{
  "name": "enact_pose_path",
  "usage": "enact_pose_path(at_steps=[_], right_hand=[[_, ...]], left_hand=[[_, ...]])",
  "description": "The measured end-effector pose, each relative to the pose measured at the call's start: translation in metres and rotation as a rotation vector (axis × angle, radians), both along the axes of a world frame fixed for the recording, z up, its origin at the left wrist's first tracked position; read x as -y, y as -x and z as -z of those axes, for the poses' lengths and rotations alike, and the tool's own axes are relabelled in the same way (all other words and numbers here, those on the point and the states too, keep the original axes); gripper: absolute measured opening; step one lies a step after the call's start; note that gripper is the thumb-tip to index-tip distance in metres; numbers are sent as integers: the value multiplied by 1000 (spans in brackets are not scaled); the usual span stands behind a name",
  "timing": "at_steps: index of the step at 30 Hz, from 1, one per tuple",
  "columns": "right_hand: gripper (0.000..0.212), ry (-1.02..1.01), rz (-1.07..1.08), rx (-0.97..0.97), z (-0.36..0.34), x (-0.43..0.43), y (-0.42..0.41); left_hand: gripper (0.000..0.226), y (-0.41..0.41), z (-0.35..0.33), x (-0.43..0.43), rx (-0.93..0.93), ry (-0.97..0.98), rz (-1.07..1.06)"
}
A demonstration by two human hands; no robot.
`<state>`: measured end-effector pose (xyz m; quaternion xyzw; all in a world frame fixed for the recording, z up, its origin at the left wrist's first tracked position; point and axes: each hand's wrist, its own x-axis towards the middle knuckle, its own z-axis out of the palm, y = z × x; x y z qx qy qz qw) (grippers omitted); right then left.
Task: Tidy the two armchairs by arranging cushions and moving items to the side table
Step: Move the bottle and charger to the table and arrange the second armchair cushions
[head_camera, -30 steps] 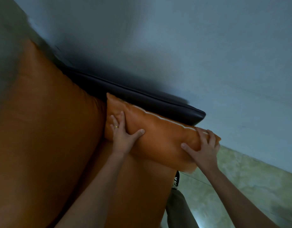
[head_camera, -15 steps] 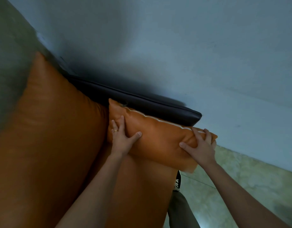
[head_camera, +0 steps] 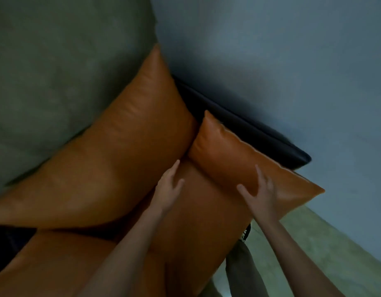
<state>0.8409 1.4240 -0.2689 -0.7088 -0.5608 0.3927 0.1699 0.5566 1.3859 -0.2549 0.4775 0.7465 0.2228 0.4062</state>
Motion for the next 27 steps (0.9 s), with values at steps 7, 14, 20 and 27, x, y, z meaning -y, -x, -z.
enact_pose_path(at_steps=[7, 14, 20, 27], right_hand=[[66, 50, -656, -193, -46, 2, 128], [49, 94, -1147, -209, -52, 18, 241], [49, 91, -1551, -190, -42, 52, 311], [49, 30, -1752, -232, -57, 114, 371]], left_hand=[[65, 61, -26, 121, 16, 14, -385], [57, 44, -19, 212, 6, -11, -831], [52, -11, 0, 259, 21, -86, -1182], [52, -76, 7, 291, -8, -177, -1384]])
